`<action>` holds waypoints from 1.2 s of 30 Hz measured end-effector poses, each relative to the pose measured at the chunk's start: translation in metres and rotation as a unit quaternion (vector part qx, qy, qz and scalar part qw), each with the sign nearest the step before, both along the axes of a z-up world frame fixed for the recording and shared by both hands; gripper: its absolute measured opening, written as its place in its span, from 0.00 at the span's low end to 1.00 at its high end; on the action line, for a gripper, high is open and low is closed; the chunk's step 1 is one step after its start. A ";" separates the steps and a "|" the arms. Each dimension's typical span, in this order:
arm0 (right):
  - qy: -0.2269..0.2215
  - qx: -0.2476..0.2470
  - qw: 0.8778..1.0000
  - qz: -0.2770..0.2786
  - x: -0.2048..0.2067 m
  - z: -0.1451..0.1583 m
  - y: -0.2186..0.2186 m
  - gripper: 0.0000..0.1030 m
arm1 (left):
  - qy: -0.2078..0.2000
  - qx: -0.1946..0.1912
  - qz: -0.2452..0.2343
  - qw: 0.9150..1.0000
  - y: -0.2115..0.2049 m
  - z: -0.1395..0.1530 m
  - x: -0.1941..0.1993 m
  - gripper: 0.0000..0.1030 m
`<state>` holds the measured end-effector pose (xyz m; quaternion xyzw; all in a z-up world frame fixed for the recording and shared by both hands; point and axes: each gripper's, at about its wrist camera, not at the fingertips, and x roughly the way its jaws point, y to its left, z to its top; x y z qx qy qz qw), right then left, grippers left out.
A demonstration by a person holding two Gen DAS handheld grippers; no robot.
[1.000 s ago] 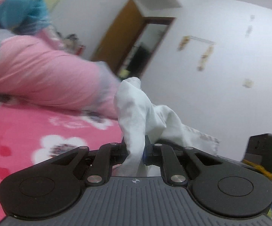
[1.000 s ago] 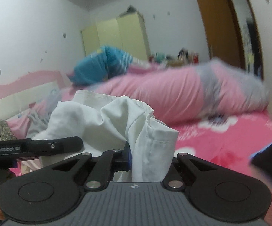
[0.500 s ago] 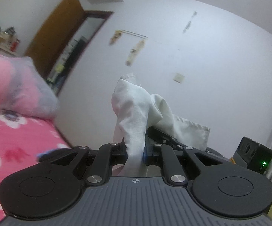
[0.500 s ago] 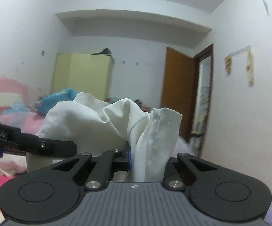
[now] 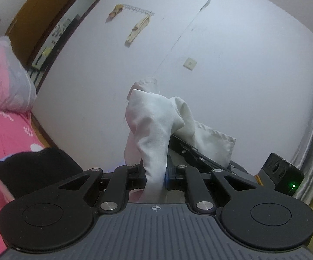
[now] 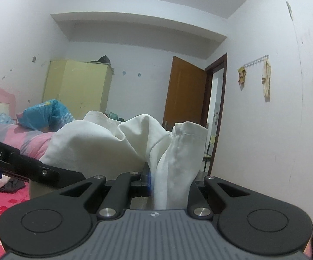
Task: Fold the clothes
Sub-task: 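Lift the folded white shirt off the bedspread with both grippers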
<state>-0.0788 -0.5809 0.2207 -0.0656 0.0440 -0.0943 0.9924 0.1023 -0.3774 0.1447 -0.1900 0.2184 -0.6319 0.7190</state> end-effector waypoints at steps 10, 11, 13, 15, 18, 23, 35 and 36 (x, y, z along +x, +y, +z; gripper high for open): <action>0.031 0.025 0.999 0.010 0.037 -0.040 -0.063 0.05 | 0.044 0.026 -0.010 0.999 -0.048 -0.039 0.042 0.11; 0.037 0.026 0.999 0.012 0.044 -0.044 -0.067 0.06 | 0.047 0.029 -0.008 0.998 -0.051 -0.043 0.046 0.11; 0.048 0.028 0.998 0.017 0.058 -0.052 -0.075 0.06 | 0.056 0.034 -0.003 0.998 -0.055 -0.053 0.058 0.11; 0.060 0.028 0.998 0.025 0.074 -0.060 -0.080 0.06 | 0.063 0.037 0.007 0.997 -0.057 -0.062 0.070 0.11; 0.081 0.029 0.995 0.041 0.103 -0.070 -0.086 0.06 | 0.071 0.038 0.024 0.996 -0.053 -0.072 0.090 0.11; 0.130 0.031 0.989 0.068 0.160 -0.088 -0.089 0.06 | 0.091 0.049 0.059 0.993 -0.049 -0.095 0.130 0.11; 0.269 0.081 0.958 0.056 0.268 -0.142 -0.107 0.45 | 0.174 0.100 0.107 0.974 -0.046 -0.161 0.195 0.19; 0.272 0.089 0.957 0.044 0.273 -0.143 -0.111 0.50 | 0.184 0.099 0.106 0.972 -0.044 -0.165 0.198 0.23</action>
